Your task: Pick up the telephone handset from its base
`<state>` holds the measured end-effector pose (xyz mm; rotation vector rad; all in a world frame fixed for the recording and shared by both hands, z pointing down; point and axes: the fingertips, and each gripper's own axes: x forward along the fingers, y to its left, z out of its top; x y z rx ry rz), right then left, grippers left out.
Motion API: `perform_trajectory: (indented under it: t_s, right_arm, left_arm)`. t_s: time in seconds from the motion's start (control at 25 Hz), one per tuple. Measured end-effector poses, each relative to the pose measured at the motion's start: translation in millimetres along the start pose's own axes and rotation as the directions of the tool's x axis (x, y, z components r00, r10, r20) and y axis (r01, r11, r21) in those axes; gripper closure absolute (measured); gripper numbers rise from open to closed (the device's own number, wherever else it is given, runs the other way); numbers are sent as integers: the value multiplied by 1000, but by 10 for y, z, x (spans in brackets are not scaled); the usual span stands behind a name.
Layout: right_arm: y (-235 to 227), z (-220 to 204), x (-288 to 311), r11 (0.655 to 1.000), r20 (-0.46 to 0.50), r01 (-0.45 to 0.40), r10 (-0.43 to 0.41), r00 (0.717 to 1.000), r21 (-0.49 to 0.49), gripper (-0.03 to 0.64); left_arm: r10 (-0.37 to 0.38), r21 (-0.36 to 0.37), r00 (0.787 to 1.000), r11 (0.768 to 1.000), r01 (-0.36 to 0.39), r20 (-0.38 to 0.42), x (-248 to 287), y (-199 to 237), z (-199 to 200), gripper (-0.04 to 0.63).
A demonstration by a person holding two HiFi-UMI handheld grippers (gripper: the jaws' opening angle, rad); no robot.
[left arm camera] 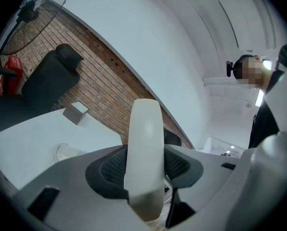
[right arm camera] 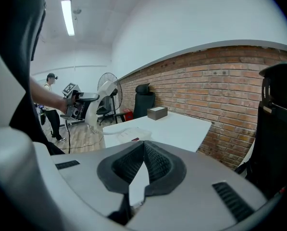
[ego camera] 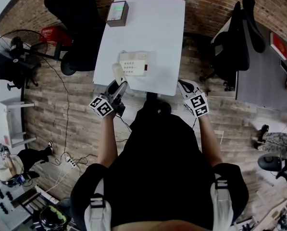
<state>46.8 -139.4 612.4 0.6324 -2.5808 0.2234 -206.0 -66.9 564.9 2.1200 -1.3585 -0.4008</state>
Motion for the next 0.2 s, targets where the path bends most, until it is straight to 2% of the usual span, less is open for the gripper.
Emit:
perform_trajectory:
  t_s: [0.2]
  right_arm:
    - [21,-113,-40,1000,-2,4,-4,1000,7,618]
  left_arm:
    - [-4,13,1000,1000,5,-24,-21,-42,-106,373]
